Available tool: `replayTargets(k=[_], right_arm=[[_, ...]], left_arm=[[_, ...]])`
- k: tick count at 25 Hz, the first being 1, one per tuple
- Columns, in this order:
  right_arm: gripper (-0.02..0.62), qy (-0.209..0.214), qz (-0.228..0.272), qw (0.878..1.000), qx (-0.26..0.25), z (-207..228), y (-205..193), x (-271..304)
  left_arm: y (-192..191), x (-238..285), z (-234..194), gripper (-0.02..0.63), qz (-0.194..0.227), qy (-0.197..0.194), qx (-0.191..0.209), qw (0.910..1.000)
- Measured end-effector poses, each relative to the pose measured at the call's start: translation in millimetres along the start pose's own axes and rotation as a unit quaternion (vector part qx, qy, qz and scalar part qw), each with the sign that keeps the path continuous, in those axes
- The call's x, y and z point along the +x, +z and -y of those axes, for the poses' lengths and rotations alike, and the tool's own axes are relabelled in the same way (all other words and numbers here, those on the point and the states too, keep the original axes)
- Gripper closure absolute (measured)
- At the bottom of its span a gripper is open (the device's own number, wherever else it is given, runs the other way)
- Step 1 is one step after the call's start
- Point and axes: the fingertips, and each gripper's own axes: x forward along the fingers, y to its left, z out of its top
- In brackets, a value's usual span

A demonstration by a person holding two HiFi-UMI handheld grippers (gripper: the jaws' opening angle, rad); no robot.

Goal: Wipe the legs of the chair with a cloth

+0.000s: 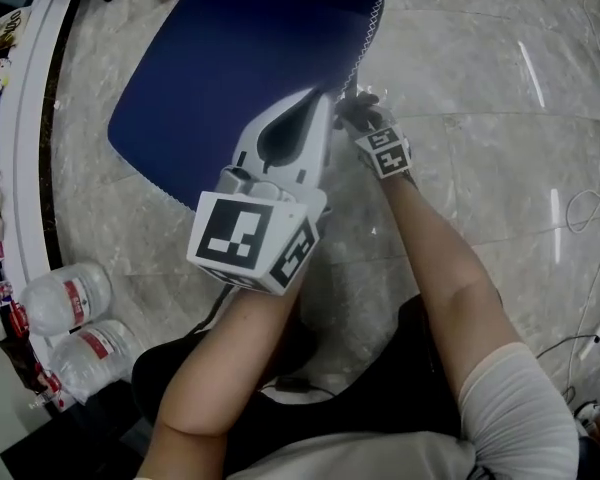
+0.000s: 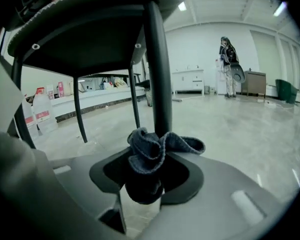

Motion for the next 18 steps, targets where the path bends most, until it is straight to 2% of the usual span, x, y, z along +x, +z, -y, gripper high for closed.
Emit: replayTargets(k=[3,6,11,16,18], right_arm=[[0.445,-0.011,-0.037,0.999,0.034,5.3,-26.8,15.2],[0.445,-0.011,-0.033,0.999,0.028,0.2,-15.7,9.2],[0.445,-0.007,0.042,0.999,-0.004,-10.9,57.7,-24.5],[0.445,0.013,0.137,0.989,-0.052,-34.3,152.2,-77.7],[0.445,0.012,0.149,0.987,-0.058,-38.1,173.4,-89.1]], left_arm=[[-5.4,-4.8,-2.9,0.600,-0.001,0.001,0.003,1.0000],[-16.0,-7.4,-1.0,0.600,-0.006,0.004,0.005,1.0000],[-22.9,-3.6,1.5,0.600,-0.003,0.005,0.008,1.0000],[-18.4,-1.2,0.9,0.600,0.002,0.016,0.003,0.9999],[-16.9,-1.7,-0.2,0.600,0.003,0.018,0.000,0.9998]])
